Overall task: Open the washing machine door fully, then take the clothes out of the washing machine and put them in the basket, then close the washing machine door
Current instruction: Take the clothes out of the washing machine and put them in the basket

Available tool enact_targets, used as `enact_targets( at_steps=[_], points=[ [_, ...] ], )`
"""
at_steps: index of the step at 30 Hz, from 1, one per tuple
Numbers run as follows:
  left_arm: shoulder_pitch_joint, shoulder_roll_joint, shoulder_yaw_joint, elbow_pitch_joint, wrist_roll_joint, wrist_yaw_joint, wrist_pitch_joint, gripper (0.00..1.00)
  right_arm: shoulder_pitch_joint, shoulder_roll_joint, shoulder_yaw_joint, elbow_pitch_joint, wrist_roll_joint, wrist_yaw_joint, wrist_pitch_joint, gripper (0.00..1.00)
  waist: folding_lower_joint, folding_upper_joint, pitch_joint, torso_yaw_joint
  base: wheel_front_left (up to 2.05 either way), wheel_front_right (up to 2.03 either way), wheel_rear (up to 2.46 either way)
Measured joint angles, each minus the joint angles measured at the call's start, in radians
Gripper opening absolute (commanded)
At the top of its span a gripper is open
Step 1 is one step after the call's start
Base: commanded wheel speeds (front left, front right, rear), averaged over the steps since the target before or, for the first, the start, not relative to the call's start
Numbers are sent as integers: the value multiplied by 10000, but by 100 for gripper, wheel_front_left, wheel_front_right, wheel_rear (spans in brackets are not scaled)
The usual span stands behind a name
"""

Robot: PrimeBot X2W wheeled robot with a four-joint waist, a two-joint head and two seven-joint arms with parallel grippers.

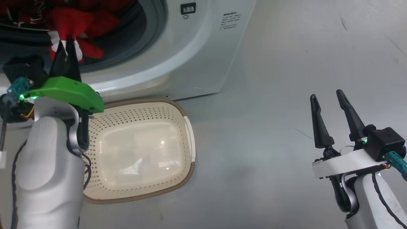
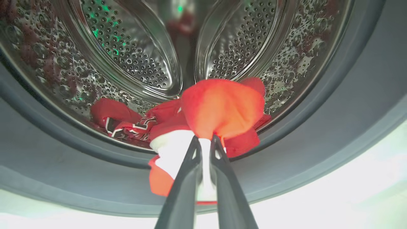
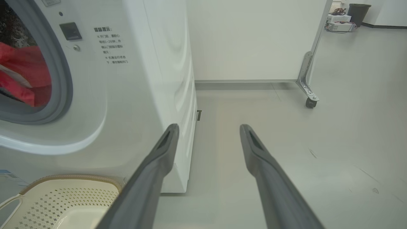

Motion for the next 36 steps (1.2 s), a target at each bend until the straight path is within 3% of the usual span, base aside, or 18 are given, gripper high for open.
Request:
enact_targets(
  at_steps=[13, 27, 36],
  points=[
    [2101, -27, -330, -1016, 439, 29, -1358, 0, 616, -46, 113, 318, -90, 0, 0, 100, 0, 0, -1240, 918, 0, 0, 0],
    [4053, -90, -656, -2754, 600, 558, -1603, 0, 1122, -12, 226, 332, -138, -29, 2, 100, -1, 0, -2333, 1555, 0, 0, 0],
    [5220, -107, -1104, -2867, 489, 692, -1517, 0, 1138, 38, 359, 65, -161, -31, 94, 100, -1, 0, -2235, 1420, 0, 0, 0]
  ],
)
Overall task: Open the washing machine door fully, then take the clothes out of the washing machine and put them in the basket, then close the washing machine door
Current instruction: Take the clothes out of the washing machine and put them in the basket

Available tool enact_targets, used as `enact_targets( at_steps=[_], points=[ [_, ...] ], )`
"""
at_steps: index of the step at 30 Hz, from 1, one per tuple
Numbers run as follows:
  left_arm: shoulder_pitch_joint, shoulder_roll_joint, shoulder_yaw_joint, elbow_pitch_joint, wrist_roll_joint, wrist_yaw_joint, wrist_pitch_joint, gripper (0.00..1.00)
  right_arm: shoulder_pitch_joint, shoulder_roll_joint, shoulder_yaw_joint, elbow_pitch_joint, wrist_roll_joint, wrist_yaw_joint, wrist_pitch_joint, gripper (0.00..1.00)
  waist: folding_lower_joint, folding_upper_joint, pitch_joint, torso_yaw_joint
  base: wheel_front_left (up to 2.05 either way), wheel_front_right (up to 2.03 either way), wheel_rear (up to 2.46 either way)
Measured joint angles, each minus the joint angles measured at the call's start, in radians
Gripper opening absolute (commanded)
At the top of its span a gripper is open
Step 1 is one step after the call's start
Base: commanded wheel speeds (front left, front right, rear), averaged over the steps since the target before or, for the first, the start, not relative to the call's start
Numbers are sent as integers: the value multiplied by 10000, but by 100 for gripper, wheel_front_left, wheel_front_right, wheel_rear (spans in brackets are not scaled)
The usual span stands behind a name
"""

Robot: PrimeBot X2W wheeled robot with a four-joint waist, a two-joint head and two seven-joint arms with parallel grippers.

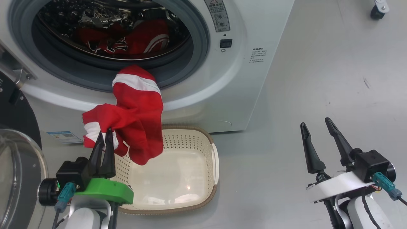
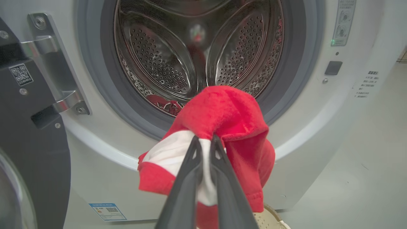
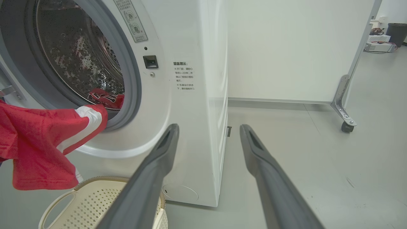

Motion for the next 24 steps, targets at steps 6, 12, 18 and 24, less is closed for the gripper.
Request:
enact_targets(
  at_steps=[6, 12, 18, 24],
  points=[
    [75, -12, -157, 171, -226, 35, 2, 0, 0, -2, 8, -159, 0, 0, 12, 100, 0, 0, 233, -127, 0, 0, 0],
    [90, -15, -357, 533, -245, 36, 180, 0, -41, -2, 15, -349, 0, 0, 88, 100, 0, 0, 570, -280, 0, 0, 0],
    [4, -17, -334, 1101, -612, 35, 282, 0, -166, 12, 82, -504, 0, 12, 98, 100, 0, 0, 1019, -489, 0, 0, 0],
    [-682, -23, -326, 1885, -612, 35, 359, 0, -415, 13, 79, -587, 4, 15, 98, 100, 0, 0, 1523, -731, 0, 0, 0]
  ],
)
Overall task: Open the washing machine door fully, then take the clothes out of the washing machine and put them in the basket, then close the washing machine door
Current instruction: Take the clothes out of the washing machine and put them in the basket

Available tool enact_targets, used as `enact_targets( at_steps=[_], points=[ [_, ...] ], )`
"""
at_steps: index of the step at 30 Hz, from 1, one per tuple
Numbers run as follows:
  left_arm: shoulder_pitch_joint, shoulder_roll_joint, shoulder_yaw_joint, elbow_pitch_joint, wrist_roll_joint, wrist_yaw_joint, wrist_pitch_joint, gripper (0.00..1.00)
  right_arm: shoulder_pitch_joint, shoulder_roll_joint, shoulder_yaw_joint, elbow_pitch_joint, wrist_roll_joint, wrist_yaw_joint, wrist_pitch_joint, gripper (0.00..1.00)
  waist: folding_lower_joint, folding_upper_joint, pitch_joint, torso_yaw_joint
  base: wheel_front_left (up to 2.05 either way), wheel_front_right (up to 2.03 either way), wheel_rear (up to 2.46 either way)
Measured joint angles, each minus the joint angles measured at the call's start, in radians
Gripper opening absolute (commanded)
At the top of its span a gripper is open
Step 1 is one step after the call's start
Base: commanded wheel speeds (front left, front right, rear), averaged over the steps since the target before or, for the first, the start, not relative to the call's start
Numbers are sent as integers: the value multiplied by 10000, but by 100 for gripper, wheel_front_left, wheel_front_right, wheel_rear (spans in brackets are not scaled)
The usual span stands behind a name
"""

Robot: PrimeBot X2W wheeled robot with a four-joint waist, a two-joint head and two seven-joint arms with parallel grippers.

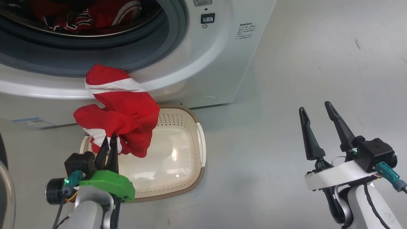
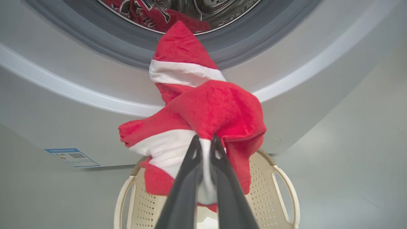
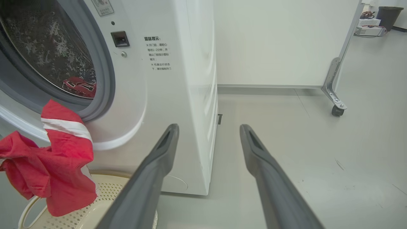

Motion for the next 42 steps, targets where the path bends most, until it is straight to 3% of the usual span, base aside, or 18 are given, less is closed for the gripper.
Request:
enact_targets(
  at_steps=[21, 23, 24, 42],
  points=[
    [-2148, -71, 98, 3814, -255, -100, 343, 0, -634, 69, 73, 171, 90, 119, -27, 100, 0, 0, 1158, -798, 0, 0, 0],
    [-2221, -73, 109, 4084, -268, -102, 347, 55, -684, 79, 82, 215, 92, 121, -29, 100, 0, 0, 1169, -826, 0, 0, 0],
    [-2266, -75, 121, 4215, -268, -102, 347, 100, -706, 84, 84, 234, 92, 123, -31, 100, 0, 0, 1170, -837, 0, 0, 0],
    [-2545, -109, 522, 5060, -763, -476, -623, 100, -710, 121, -25, 679, 121, 176, -104, 100, 0, 0, 681, -613, 0, 0, 0]
  ],
)
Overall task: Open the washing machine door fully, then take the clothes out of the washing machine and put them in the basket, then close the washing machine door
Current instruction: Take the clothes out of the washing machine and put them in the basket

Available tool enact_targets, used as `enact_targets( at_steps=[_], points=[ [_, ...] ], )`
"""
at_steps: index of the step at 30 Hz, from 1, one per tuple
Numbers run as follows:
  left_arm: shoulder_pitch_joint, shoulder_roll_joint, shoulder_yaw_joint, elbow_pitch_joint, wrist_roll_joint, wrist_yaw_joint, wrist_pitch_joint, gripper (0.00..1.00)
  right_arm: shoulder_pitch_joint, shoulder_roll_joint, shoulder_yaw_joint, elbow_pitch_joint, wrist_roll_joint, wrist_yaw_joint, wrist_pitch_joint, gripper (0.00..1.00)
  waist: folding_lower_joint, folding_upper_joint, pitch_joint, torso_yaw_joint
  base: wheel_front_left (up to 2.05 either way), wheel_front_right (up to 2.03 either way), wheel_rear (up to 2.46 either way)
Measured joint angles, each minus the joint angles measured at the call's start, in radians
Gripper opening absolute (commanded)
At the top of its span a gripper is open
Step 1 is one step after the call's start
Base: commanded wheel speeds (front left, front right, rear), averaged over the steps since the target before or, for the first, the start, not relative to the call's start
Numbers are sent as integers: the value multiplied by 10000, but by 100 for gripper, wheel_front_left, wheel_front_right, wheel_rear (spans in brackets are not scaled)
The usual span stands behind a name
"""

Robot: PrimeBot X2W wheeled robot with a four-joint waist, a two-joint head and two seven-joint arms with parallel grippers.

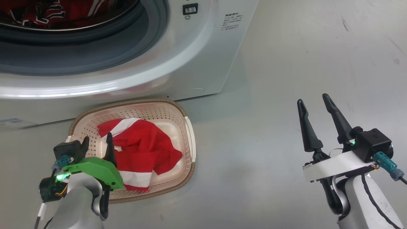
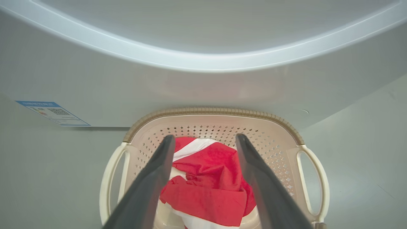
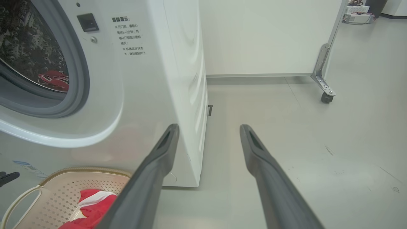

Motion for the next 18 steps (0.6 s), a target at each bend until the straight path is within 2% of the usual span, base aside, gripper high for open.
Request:
enact_targets(
  at_steps=[12, 18],
  points=[
    [64, 48, -2, -957, 571, 44, -102, 100, 185, -119, -276, 232, -6, -79, -12, 100, 0, 0, -826, 439, 0, 0, 0],
    [234, 92, 19, -2491, 1005, 173, -102, 100, 333, -121, -280, 309, -35, -107, -13, 100, 0, 0, -1338, 635, 0, 0, 0]
  ],
)
